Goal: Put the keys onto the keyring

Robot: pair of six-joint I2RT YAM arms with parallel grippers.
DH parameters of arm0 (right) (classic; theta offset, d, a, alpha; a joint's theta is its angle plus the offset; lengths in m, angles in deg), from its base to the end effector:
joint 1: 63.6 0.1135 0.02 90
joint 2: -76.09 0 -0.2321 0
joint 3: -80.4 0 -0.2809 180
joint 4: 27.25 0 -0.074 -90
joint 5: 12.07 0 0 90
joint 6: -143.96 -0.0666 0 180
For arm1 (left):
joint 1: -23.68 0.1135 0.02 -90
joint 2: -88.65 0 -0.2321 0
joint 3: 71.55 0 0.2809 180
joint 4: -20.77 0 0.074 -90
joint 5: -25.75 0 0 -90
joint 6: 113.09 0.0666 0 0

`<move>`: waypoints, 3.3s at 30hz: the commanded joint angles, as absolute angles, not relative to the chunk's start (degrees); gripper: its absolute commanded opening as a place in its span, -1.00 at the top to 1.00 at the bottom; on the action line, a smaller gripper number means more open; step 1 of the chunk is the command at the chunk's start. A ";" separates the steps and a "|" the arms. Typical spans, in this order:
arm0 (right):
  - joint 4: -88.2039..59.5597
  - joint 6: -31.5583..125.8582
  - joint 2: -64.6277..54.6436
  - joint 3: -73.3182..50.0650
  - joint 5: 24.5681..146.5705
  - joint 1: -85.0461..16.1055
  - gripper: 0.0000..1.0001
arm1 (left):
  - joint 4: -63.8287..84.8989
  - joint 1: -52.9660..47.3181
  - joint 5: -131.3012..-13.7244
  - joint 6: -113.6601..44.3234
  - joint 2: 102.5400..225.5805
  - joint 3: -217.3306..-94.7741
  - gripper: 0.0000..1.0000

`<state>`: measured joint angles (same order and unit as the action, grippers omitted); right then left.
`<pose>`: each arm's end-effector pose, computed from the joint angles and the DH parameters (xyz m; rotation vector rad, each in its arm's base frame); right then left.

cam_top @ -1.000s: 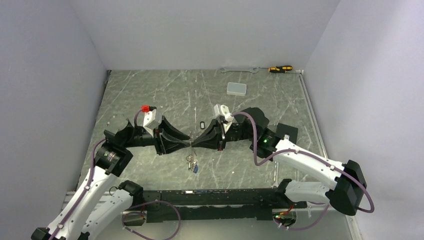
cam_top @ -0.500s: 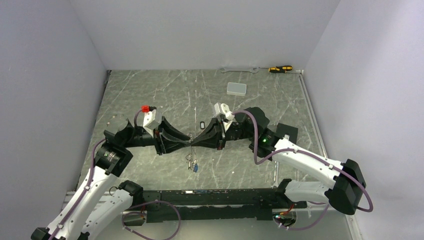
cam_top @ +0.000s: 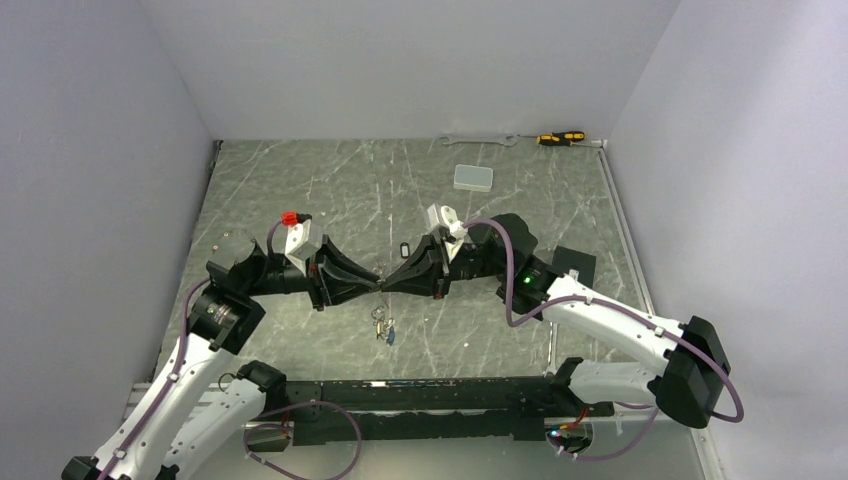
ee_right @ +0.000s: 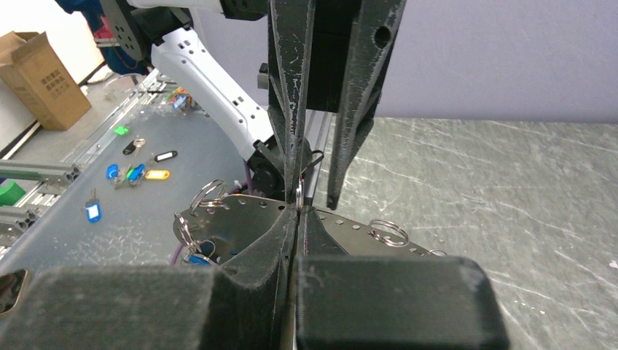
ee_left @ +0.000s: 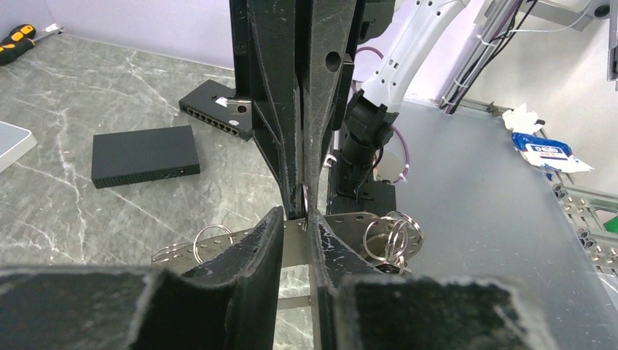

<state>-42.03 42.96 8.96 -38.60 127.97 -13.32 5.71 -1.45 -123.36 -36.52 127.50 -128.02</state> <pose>0.1681 0.2822 0.3149 -1.2373 1.1084 1.4519 0.1704 -0.1431 0.3490 1.0143 1.3700 -1.2910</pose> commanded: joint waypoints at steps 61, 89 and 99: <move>-0.83 40.59 -14.73 -16.75 71.16 -13.59 -0.20 | -9.81 -1.59 -96.97 -23.79 121.32 -125.27 1.00; 6.48 47.30 -34.87 -4.16 70.51 -14.47 0.21 | -15.56 -1.64 -79.11 -20.06 116.14 -127.48 1.00; 6.61 50.45 -37.43 -4.80 68.92 -14.47 0.20 | -15.18 -1.64 -79.34 -20.01 116.52 -127.39 1.00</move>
